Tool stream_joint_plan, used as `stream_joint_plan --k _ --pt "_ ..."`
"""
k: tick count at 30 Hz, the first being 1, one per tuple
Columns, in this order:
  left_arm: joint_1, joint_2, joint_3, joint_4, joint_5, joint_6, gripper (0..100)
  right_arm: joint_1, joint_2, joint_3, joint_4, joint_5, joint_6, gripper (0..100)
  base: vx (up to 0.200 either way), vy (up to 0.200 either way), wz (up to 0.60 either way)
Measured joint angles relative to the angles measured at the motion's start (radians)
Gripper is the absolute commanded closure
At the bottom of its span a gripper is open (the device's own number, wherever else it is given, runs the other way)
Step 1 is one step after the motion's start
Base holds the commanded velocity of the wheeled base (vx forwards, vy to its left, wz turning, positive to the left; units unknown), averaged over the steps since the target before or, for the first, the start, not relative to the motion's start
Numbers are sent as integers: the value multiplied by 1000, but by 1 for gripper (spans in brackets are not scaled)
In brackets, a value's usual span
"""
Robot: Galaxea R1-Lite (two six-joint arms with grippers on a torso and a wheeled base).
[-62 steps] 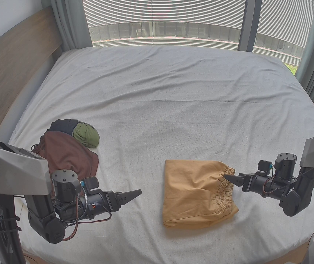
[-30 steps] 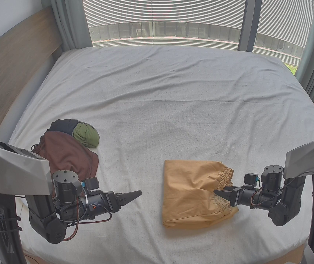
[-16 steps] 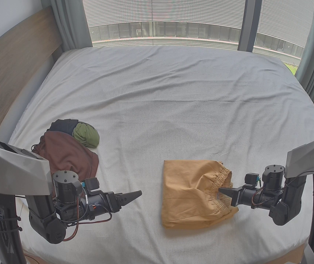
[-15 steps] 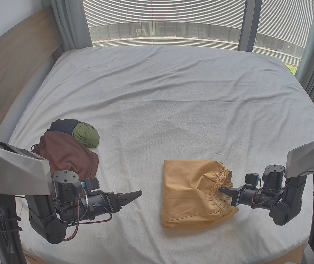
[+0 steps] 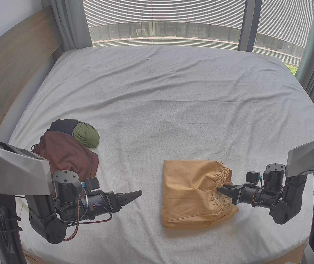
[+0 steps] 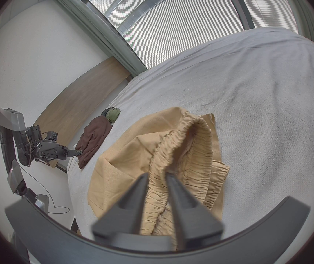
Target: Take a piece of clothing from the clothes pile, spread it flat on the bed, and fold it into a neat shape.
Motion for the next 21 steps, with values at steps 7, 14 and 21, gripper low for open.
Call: stream_joint_plan --k 7,14,21 --pt "-1 0 1 0 0 0 0 8 3 -12 0 0 2 0 0 0 0" --pt "-1 0 2 0 0 0 0 30 4 -18 -2 12 6 0 0 0 0" --pt "-1 0 1 0 0 0 0 49 11 -28 -4 14 7 100 0 0 0"
